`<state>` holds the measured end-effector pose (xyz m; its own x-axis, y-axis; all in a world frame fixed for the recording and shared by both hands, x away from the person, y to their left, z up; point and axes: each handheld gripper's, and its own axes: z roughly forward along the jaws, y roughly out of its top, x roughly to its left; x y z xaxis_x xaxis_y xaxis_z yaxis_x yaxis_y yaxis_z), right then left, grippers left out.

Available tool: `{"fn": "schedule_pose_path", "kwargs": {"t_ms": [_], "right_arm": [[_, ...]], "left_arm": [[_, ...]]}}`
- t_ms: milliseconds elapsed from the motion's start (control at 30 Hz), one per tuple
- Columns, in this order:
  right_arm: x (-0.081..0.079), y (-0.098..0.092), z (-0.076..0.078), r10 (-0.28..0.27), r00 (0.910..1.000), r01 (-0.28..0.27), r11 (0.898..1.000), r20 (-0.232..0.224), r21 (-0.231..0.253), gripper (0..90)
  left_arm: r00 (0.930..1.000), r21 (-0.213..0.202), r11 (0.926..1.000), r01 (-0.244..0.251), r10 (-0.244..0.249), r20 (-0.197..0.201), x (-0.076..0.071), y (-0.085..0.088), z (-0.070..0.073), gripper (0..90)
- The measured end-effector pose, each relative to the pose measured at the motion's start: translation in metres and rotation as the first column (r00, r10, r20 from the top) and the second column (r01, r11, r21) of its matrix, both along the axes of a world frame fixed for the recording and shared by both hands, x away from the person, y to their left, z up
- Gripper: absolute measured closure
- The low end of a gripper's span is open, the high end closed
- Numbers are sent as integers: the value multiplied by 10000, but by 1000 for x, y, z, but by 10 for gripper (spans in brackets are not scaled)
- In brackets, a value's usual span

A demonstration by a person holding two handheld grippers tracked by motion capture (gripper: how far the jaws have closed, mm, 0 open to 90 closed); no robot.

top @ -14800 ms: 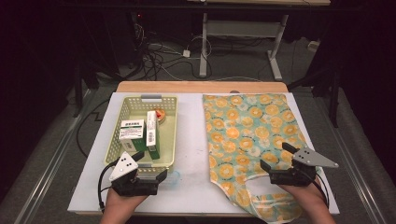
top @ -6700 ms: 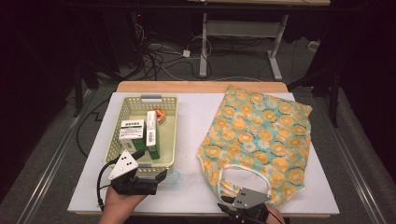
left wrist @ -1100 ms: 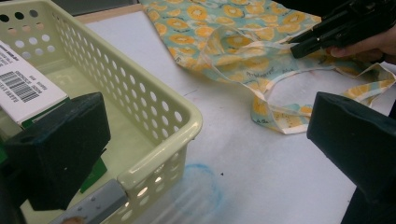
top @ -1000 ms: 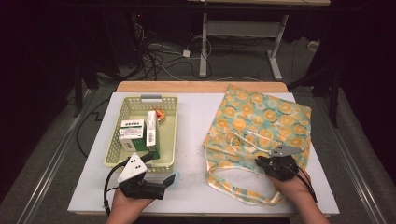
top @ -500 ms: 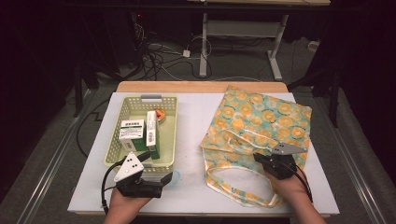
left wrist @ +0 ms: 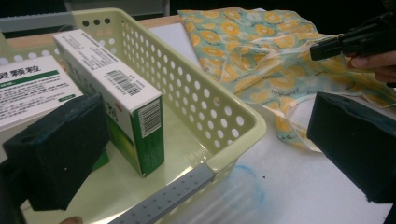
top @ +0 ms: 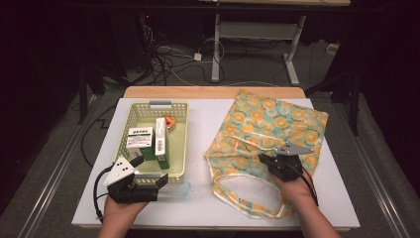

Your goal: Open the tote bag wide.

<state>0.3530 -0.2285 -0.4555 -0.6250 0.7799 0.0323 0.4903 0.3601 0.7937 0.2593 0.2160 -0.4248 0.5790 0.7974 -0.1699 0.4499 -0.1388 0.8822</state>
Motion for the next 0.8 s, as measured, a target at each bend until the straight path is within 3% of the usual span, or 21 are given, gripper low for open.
{"fn": "schedule_pose_path", "kwargs": {"t_ms": [167, 333, 433, 600, 800], "right_arm": [[4, -2, 10, -4, 9996, -2, 9997, 267, 233, 900], [0, -10, 13, 16, 9976, -87, 9947, 698, 1024, 900], [-1, -13, 18, 45, 9959, -136, 9949, 906, 998, 900], [1, -16, 27, 22, 9923, -175, 9923, 1238, 1224, 900], [3, -14, 37, -14, 9884, -187, 9913, 1522, 1301, 900]], "left_arm": [[9999, -69, 9999, -150, 150, 44, -1, 0, 2, 0], [9995, -293, 9995, -104, 113, 290, -1, -4, 8, 0], [9985, 75, 10000, 8, -12, 543, 2, -11, 16, 0], [9994, 235, 9997, 14, -22, 332, 12, -14, 23, 0], [9995, -153, 9994, -313, 314, 24, 27, -16, 25, 0]]}}
